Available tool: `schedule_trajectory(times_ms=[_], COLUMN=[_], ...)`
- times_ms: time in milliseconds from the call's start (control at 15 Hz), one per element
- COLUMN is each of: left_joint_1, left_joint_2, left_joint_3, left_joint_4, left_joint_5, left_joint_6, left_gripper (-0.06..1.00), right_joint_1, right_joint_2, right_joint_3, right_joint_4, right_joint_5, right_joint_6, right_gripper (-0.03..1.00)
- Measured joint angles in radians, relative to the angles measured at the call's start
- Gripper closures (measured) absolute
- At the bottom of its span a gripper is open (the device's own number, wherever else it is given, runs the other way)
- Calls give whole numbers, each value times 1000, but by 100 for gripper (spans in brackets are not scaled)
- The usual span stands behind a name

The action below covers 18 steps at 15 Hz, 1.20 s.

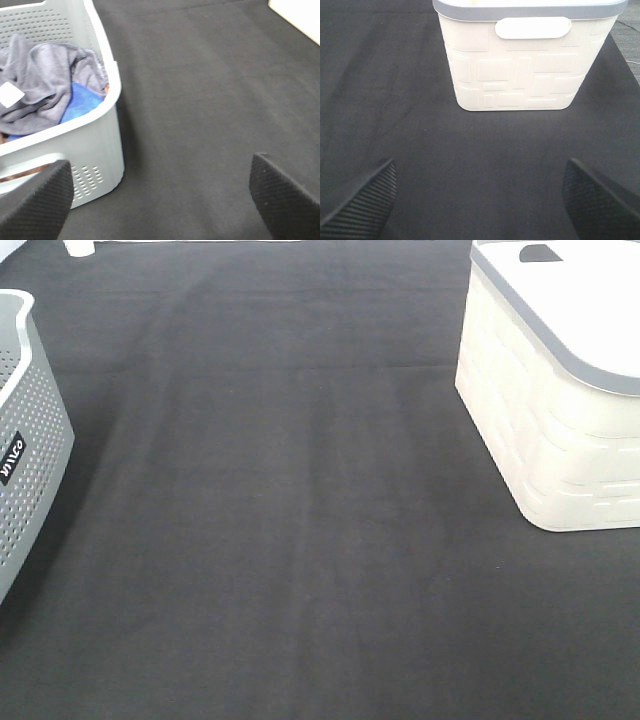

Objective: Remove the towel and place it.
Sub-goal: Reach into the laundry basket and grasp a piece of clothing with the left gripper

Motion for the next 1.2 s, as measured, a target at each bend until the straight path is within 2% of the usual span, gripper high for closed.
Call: schedule_trajectory(times_ms=[200,600,733,867,1200], left_joint_1=[0,0,0,0,0], left_joint_2=[0,0,0,0,23], left_joint_3=[0,0,0,-4,-77], left_joint_4=[56,62,100,182,334], left_joint_5=[0,0,0,-1,-9], left_joint_6=[-47,-56,-121,-239,-424], left_gripper=[6,6,6,6,6], right_joint_1=[0,0,0,0,0], right_joint_2=[0,0,0,0,0], right_joint_3=[0,0,0,0,0], right_joint_4=[15,18,18,18,18], right_joint_5=[0,0,0,0,0], right_joint_6=[-21,-21,-21,-21,-21], right_gripper=[10,10,10,10,10])
